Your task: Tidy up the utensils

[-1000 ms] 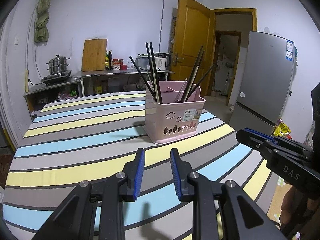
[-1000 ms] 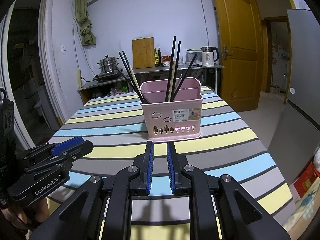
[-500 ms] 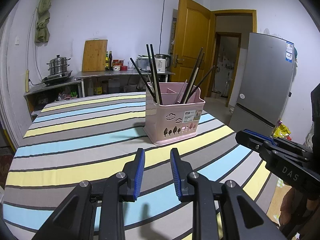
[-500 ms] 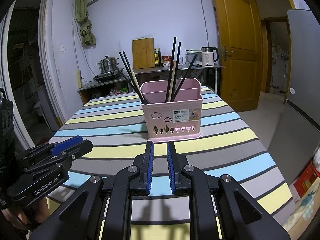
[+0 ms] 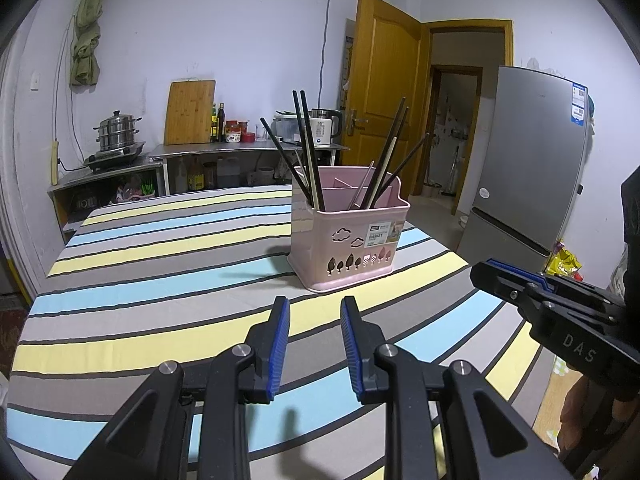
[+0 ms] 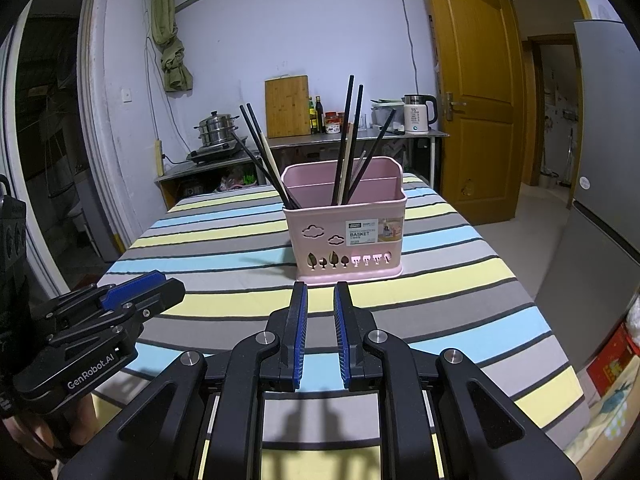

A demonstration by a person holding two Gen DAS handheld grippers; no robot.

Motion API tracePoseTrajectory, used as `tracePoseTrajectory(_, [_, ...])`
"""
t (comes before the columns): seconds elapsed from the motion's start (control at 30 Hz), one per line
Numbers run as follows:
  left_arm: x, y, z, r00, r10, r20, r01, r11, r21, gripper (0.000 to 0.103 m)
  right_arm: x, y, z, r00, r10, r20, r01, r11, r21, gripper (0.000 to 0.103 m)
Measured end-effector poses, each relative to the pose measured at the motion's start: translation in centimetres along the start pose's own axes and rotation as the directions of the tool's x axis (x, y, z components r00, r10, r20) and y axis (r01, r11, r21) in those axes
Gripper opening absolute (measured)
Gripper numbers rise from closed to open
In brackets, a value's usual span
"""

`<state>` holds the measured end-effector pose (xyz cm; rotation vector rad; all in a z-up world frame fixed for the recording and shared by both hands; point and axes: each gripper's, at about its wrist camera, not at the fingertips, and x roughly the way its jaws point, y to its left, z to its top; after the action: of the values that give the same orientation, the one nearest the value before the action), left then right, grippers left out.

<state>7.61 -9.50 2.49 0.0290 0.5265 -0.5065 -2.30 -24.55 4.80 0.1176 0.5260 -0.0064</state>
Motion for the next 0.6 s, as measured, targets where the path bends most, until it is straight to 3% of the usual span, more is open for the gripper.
tracePoseTrajectory(0.6, [0.11,-0.24,0.1,1.0,-0.012,-0.005,0.013,1.0,0.006,0.026,-0.09,0.01,0.0,1.0,-0.001,-0.001,0.001,1.0,-0.001,0.014])
